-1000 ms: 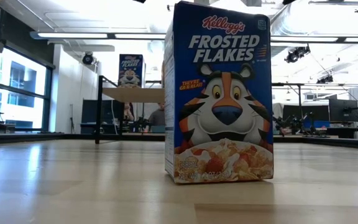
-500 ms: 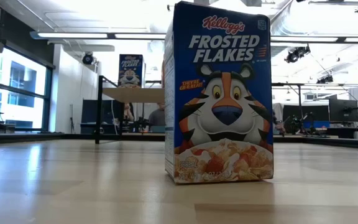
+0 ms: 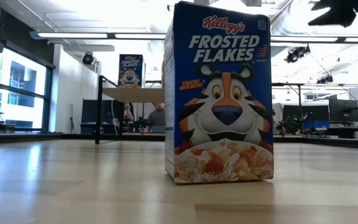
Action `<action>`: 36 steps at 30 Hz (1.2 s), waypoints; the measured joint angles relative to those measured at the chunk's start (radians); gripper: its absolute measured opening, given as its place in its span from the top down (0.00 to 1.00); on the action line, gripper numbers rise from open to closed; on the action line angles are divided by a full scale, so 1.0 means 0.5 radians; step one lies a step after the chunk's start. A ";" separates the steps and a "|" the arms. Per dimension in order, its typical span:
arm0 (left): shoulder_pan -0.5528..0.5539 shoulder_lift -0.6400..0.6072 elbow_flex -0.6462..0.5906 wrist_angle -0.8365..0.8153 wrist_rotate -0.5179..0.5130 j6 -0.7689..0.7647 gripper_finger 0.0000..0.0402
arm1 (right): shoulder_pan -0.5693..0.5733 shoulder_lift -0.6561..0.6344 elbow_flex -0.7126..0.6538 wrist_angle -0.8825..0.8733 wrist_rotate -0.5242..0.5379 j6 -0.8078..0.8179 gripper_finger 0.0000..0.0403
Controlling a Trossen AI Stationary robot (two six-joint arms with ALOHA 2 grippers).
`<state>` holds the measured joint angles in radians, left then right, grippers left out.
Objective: Stack cereal on shelf
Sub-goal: Put the blue cereal box on the shelf aligned with the other blue cereal boxes
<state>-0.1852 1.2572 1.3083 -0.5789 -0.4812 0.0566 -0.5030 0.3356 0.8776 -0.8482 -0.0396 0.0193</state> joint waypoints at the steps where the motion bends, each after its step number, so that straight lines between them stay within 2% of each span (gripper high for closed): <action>1: 0.000 0.000 0.000 0.000 0.000 0.000 0.59 | 0.000 -0.050 -0.067 0.039 -0.003 0.007 0.26; 7: 0.000 0.000 0.000 0.000 0.000 0.000 0.59 | -0.001 -0.312 -0.454 0.313 -0.018 0.015 0.26; 11: 0.000 0.000 0.000 0.001 0.000 0.000 0.59 | -0.001 -0.431 -0.601 0.518 -0.148 -0.022 0.26; 20: 0.000 -0.001 0.000 0.000 -0.001 0.000 0.59 | -0.001 -0.459 -0.650 0.629 -0.174 0.267 0.26; 25: 0.000 -0.001 0.000 0.000 -0.001 0.000 0.59 | -0.001 -0.466 -0.891 0.830 -0.183 0.322 0.26; 32: 0.000 -0.001 0.000 0.001 -0.001 0.000 0.59 | -0.001 -0.463 -1.218 1.289 -0.341 0.448 0.26; 36: 0.001 -0.001 0.000 0.000 -0.001 0.000 0.59 | -0.001 -0.463 -1.360 1.346 -0.383 0.501 0.26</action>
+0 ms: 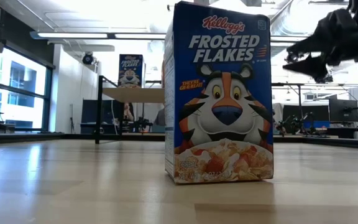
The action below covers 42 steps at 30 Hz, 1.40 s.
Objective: Stack cereal on shelf
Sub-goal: Put the blue cereal box on the shelf aligned with the other blue cereal boxes
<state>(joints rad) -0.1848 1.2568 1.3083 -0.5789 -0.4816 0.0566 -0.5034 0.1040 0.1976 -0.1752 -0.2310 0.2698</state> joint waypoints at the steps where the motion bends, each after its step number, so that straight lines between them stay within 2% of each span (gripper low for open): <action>1: 0.000 0.000 0.000 0.000 0.000 0.000 0.59 | 0.002 0.001 -0.031 0.001 -0.013 0.014 0.26; 11: 0.001 0.000 0.000 0.001 0.000 0.000 0.59 | 0.261 0.002 -0.167 -0.053 -0.045 0.033 0.26; 22: 0.001 0.000 0.000 0.001 0.000 0.000 0.59 | 0.530 0.002 -0.167 -0.260 0.366 -0.122 0.26; 28: 0.001 0.000 0.000 0.002 0.000 -0.006 0.59 | 0.579 0.002 -0.167 -0.271 0.505 -0.184 0.26; 42: -0.018 0.014 0.003 0.005 0.010 -0.384 0.59 | 0.579 0.002 -0.167 -0.277 0.510 -0.227 0.26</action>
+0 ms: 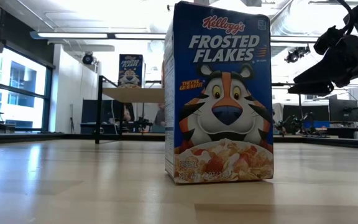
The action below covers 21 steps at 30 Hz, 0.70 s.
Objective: Stack cereal on shelf
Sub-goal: Put the blue cereal box on the shelf aligned with the other blue cereal boxes
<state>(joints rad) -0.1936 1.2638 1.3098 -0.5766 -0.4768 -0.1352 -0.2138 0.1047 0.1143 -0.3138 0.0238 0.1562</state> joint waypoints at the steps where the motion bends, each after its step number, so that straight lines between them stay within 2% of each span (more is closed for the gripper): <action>1: -0.011 0.003 0.000 -0.008 0.002 -0.004 0.59 | 0.000 0.000 0.000 0.000 -0.001 0.000 0.26; 6: -0.094 0.100 -0.002 0.013 -0.001 -0.005 0.59 | 0.000 0.000 0.000 -0.003 -0.001 0.000 0.26; 12: -0.205 0.295 -0.001 0.203 -0.074 0.027 0.59 | 0.000 0.001 0.000 -0.020 -0.004 0.000 0.26; 21: -0.328 0.500 -0.002 0.369 -0.292 -0.119 0.59 | 0.000 0.001 0.000 -0.027 -0.011 0.000 0.26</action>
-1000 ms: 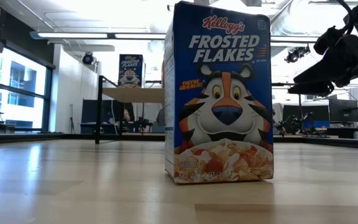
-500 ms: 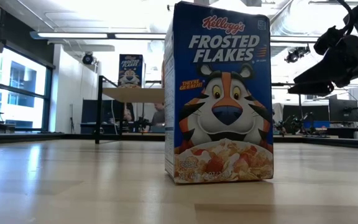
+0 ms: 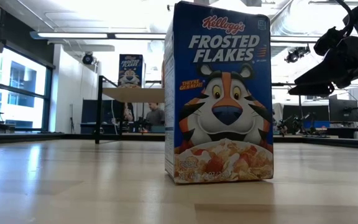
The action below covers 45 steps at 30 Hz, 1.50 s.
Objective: Stack cereal on shelf
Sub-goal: Put the blue cereal box on the shelf aligned with the other blue cereal boxes
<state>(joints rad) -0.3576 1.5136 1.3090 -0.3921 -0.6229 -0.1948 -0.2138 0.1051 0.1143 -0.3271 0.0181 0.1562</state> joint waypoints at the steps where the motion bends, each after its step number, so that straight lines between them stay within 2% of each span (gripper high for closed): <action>1: -0.011 0.023 0.000 0.017 -0.007 -0.026 0.59 | 0.000 0.000 0.000 0.000 0.000 0.000 0.26; 13: -0.225 0.275 0.000 0.163 -0.025 -0.319 0.59 | 0.000 0.000 0.000 -0.012 0.000 0.000 0.26; 17: -0.313 0.354 -0.001 0.221 -0.059 -0.343 0.57 | 0.000 0.001 0.000 -0.013 0.000 0.000 0.26; 24: -0.394 0.480 0.000 0.322 -0.087 -0.390 0.44 | 0.000 0.001 0.001 -0.014 0.000 0.000 0.26; 33: -0.414 0.600 -0.002 0.357 -0.001 -0.678 0.26 | 0.000 0.001 0.001 -0.017 0.000 -0.001 0.26; 45: -0.439 0.678 0.001 0.473 0.126 -0.760 0.10 | 0.000 -0.001 0.001 -0.024 0.000 -0.001 0.26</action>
<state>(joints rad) -0.5772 1.8528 1.3094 -0.1556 -0.5598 -0.5748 -0.2138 0.1048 0.1146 -0.3390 0.0181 0.1558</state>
